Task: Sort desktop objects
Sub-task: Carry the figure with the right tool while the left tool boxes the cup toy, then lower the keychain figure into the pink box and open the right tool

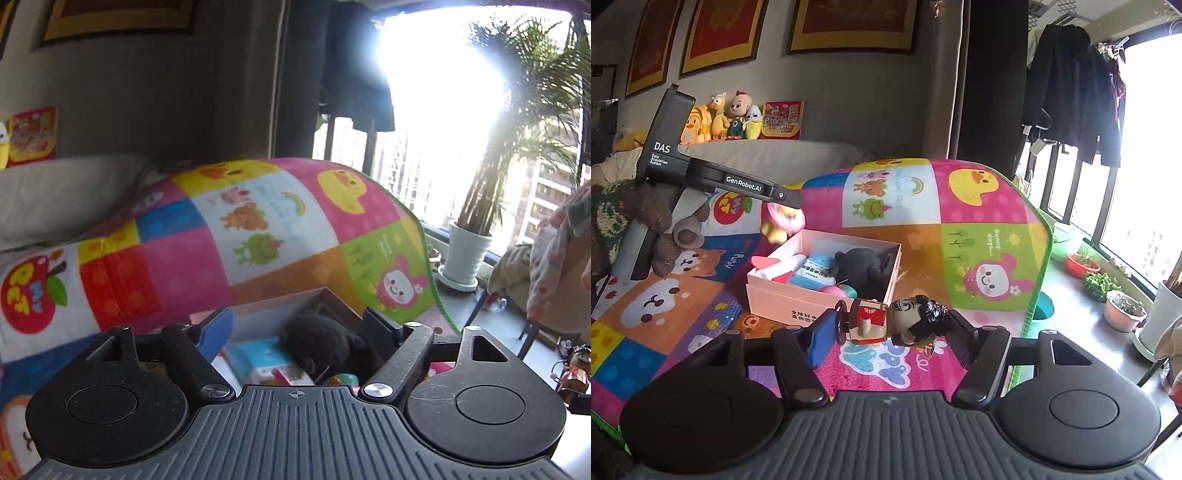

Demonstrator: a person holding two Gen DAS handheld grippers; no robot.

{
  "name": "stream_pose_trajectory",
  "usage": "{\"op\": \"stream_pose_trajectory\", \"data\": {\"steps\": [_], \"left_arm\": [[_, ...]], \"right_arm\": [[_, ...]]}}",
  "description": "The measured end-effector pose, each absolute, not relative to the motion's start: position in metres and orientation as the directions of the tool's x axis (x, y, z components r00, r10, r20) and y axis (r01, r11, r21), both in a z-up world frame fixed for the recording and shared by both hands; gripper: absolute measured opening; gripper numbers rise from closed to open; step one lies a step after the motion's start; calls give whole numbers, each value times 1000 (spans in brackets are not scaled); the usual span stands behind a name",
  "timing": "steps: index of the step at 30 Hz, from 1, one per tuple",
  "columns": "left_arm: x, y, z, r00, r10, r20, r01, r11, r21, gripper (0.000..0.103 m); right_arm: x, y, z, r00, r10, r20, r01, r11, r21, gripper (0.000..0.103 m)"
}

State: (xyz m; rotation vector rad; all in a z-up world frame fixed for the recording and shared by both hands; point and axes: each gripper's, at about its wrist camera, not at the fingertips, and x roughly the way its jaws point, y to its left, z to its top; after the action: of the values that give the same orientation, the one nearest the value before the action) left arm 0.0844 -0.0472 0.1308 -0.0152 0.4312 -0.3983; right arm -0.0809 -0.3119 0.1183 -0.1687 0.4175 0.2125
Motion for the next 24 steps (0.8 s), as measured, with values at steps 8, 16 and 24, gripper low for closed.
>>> {"op": "stream_pose_trajectory", "data": {"steps": [8, 16, 24], "left_arm": [[59, -15, 88, 814, -323, -483, 329, 941, -75, 95], [33, -6, 63, 788, -365, -496, 369, 925, -93, 97], [17, 20, 61, 796, -365, -482, 351, 928, -122, 100]], "right_arm": [[-42, -307, 130, 866, 224, -447, -269, 962, -39, 63], [76, -253, 177, 808, 380, -451, -373, 921, 107, 63], [210, -189, 136, 781, 267, -564, -289, 956, 54, 64]]}}
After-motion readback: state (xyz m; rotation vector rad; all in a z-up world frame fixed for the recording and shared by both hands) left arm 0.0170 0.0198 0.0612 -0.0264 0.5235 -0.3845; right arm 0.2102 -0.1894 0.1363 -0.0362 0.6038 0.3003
